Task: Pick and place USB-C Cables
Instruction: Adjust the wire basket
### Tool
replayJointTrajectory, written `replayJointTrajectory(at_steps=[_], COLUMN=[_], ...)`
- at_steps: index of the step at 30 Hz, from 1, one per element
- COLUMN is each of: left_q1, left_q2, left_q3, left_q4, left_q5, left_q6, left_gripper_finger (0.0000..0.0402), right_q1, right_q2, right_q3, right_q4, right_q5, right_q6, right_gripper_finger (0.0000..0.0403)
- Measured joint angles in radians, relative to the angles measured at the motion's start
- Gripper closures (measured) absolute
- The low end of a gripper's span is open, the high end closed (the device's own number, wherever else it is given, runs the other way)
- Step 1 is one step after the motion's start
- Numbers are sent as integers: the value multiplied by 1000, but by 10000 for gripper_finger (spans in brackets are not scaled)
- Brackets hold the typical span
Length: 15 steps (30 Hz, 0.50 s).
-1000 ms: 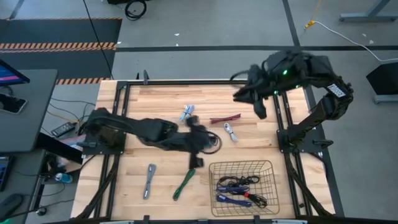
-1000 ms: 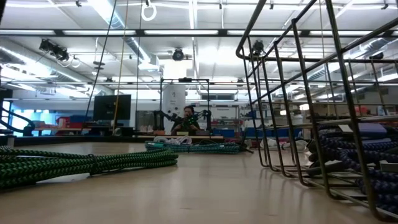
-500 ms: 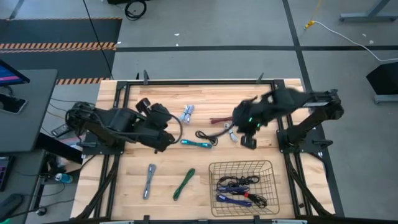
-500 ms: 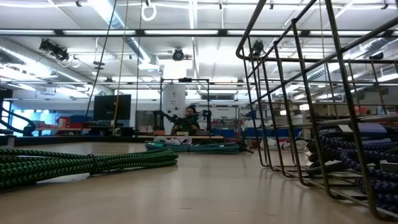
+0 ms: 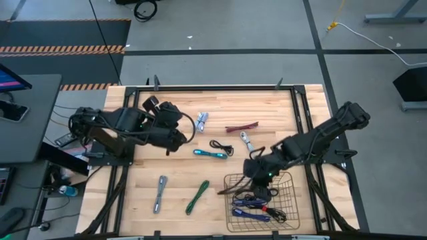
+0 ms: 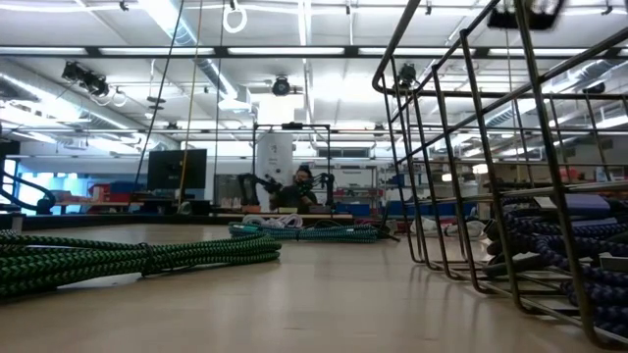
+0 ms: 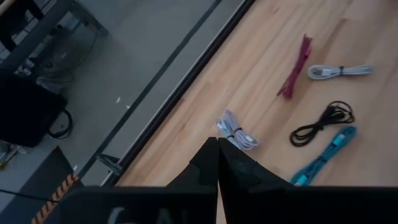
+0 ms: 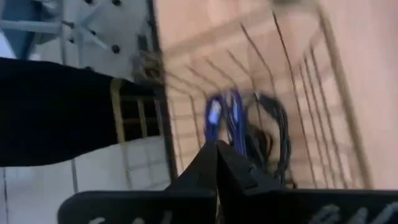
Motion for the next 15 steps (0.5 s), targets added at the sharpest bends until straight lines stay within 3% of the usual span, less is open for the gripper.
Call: replayJointTrajectory(at_steps=[8,15], left_q1=[35,34], left_q2=[0,0], left_q3=[0,0], left_q4=[0,0], left_q5=[1,2], left_q6=[11,9], left_gripper_finger=[397,397], right_q1=[15,-39], right_q2=[0,0], right_q3=[-189,-260], right_q4=[194,381], right_q5=[11,60], right_q6=[95,54], right_gripper_finger=[402,402])
